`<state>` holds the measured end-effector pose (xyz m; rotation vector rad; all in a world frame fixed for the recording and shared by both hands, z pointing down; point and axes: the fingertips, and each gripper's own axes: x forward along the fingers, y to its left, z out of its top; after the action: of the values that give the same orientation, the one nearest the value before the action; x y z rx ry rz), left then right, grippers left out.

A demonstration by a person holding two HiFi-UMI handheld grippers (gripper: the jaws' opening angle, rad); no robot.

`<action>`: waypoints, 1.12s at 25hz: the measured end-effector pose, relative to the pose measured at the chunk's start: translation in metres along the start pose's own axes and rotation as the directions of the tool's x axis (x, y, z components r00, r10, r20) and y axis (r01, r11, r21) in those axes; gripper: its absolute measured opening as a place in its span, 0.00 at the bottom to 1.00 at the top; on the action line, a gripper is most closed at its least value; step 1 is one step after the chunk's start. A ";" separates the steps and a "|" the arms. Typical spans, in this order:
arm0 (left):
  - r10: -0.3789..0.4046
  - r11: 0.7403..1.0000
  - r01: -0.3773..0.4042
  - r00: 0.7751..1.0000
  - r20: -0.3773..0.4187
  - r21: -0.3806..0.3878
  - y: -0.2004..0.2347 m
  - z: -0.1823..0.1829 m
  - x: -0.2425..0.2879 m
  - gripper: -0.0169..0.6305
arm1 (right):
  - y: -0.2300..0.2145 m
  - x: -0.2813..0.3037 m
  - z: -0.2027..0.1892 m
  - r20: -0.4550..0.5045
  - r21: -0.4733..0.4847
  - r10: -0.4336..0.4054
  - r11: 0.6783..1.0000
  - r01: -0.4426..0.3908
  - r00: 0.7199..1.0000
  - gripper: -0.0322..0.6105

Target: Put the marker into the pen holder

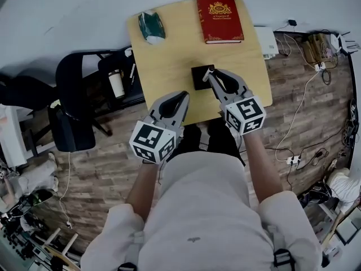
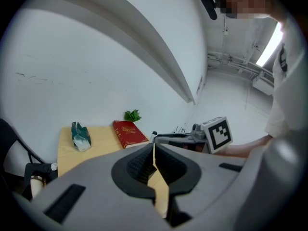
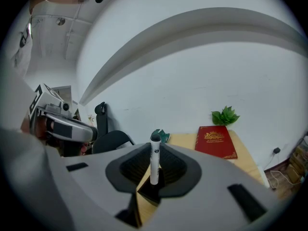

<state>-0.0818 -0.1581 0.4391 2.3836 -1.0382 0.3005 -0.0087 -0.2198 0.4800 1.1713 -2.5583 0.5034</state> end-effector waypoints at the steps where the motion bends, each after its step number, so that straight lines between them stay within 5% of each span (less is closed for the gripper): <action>1: -0.001 1.000 0.001 1.000 -0.001 0.000 0.000 -0.001 0.000 0.05 | 0.000 0.001 -0.003 -0.006 0.001 -0.001 1.000 0.001 1.000 0.14; 28: -0.005 1.000 0.005 1.000 -0.017 -0.021 0.002 -0.015 -0.002 0.05 | -0.011 0.030 -0.066 -0.161 -0.015 -0.029 1.000 0.027 0.987 0.14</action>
<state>-0.0841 -0.1497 0.4517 2.3604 -1.0230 0.3060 -0.0120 -0.2185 0.5531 1.1124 -2.4017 0.5510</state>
